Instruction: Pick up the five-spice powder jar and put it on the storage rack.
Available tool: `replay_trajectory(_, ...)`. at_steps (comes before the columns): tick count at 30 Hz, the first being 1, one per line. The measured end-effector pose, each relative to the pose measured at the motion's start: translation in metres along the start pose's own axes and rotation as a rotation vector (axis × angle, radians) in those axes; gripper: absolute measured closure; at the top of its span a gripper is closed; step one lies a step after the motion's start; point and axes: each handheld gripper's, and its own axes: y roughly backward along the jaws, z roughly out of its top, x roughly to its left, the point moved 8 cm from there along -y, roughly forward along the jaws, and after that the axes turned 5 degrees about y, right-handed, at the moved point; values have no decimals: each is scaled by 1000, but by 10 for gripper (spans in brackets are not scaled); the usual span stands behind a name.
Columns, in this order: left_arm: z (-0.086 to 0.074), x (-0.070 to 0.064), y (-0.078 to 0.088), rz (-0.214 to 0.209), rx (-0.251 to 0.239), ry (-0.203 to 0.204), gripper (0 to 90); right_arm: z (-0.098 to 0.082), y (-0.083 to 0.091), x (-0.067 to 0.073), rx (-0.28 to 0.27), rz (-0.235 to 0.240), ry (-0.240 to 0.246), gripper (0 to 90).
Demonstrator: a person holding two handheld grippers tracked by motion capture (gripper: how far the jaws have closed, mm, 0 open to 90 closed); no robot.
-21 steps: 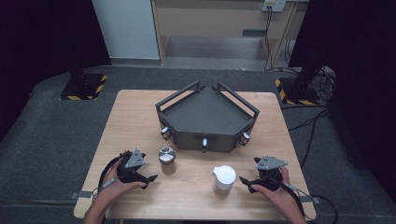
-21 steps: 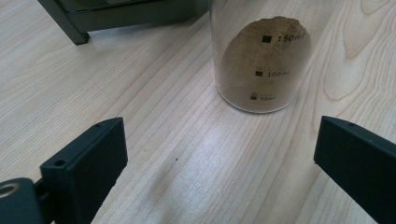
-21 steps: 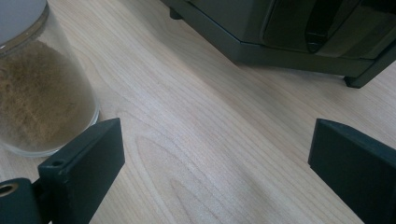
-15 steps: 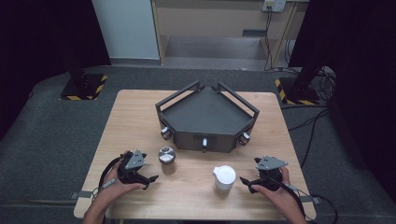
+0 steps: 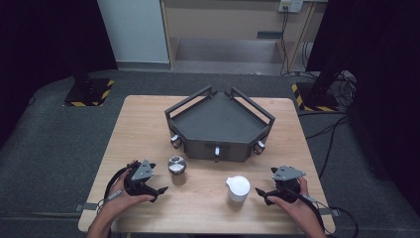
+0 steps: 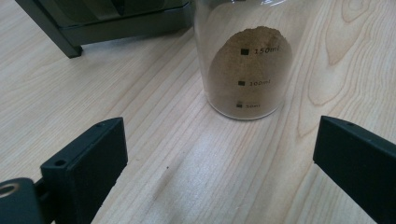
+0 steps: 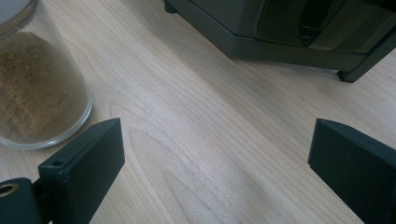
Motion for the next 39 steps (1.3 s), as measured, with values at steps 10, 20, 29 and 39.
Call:
replay_trajectory(10, 4, -4, -2, -15, -2, -18, 20, -1, -1, 0, 3, 0, 1, 43)
replay_trajectory(20, 12, -6, -9, -13, -33, -20, 22, -1, -3, 1, 10, 4, 4, 43)
replay_trajectory(29, 20, -9, -15, -18, -64, -24, 24, -1, -4, 2, 15, 8, 6, 43)
replay_trajectory(39, 29, -14, -26, -9, -74, -22, 26, -1, -5, 3, 16, 12, 8, 43)
